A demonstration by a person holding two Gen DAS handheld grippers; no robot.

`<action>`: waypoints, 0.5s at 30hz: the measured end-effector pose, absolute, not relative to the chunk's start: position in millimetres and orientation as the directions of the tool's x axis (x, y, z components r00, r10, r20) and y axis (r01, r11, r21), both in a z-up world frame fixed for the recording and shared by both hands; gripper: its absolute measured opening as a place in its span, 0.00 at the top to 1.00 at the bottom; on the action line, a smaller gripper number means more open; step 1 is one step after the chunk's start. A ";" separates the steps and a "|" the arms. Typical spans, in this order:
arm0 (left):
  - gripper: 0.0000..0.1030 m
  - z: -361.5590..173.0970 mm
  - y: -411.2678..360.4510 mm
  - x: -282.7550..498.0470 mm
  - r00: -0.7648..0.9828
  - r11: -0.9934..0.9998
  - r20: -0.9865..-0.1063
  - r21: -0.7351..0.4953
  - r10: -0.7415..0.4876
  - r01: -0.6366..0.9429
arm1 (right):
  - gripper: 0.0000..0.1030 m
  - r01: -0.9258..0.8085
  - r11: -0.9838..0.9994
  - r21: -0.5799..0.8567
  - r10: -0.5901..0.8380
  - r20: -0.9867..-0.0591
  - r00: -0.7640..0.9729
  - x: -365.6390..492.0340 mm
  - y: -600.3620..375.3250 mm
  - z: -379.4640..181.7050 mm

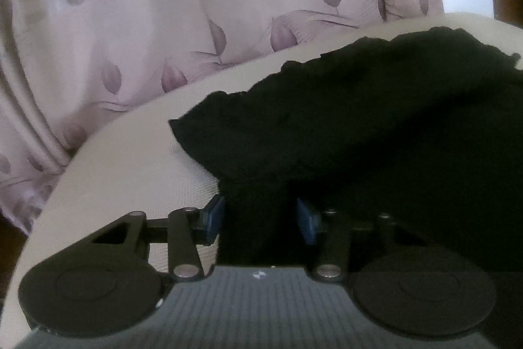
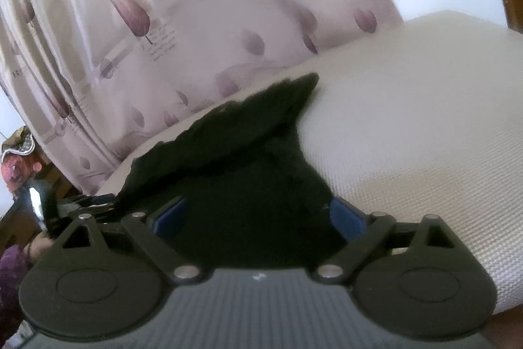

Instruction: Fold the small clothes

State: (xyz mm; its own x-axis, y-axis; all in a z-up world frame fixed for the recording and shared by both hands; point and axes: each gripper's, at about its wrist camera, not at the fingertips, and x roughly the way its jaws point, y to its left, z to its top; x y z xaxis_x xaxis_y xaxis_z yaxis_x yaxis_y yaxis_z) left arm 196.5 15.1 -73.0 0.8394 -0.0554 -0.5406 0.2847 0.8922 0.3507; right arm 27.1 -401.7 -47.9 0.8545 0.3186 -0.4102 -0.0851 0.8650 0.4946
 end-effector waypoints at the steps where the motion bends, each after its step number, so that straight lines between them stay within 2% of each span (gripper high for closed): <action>1: 0.50 -73.8 14.7 198.4 0.842 0.891 -0.536 0.355 -0.054 0.284 | 0.08 -0.082 0.862 0.499 0.319 -0.409 0.855 27.2 -402.5 -48.2; 3: 0.49 -74.3 16.5 201.6 0.842 0.892 -0.537 0.355 -0.051 0.280 | 0.08 -0.076 0.854 0.515 0.320 -0.404 0.857 27.5 -404.3 -49.1; 7: 0.73 -71.2 38.8 206.7 0.837 0.948 -0.547 0.277 0.021 0.157 | 0.08 -0.069 0.838 0.541 0.325 -0.395 0.859 32.7 -406.6 -52.8; 9: 0.72 -68.3 63.7 203.8 0.826 0.985 -0.560 0.170 0.070 0.031 | 0.08 -0.064 0.838 0.541 0.325 -0.402 0.856 35.3 -404.6 -56.6; 12: 0.69 -70.7 93.2 193.8 0.817 0.997 -0.571 0.025 0.075 -0.074 | 0.07 -0.065 0.844 0.532 0.326 -0.412 0.851 37.4 -403.4 -62.5; 14: 0.65 -69.3 95.2 189.8 0.820 0.995 -0.565 0.017 0.090 -0.098 | 0.07 -0.066 0.843 0.533 0.326 -0.410 0.852 37.3 -404.3 -64.7; 15: 0.56 -68.5 93.9 188.7 0.824 0.993 -0.555 0.031 0.114 -0.116 | 0.07 -0.065 0.841 0.537 0.327 -0.408 0.853 37.0 -404.8 -64.8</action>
State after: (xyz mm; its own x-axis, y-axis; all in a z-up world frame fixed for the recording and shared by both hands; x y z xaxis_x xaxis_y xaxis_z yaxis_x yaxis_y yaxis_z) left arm 188.7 93.9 -68.5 0.8242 0.1137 -0.5548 -0.1161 0.9928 0.0310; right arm 37.0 -404.8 -64.8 0.8525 0.3268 -0.4079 -0.0654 0.8409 0.5371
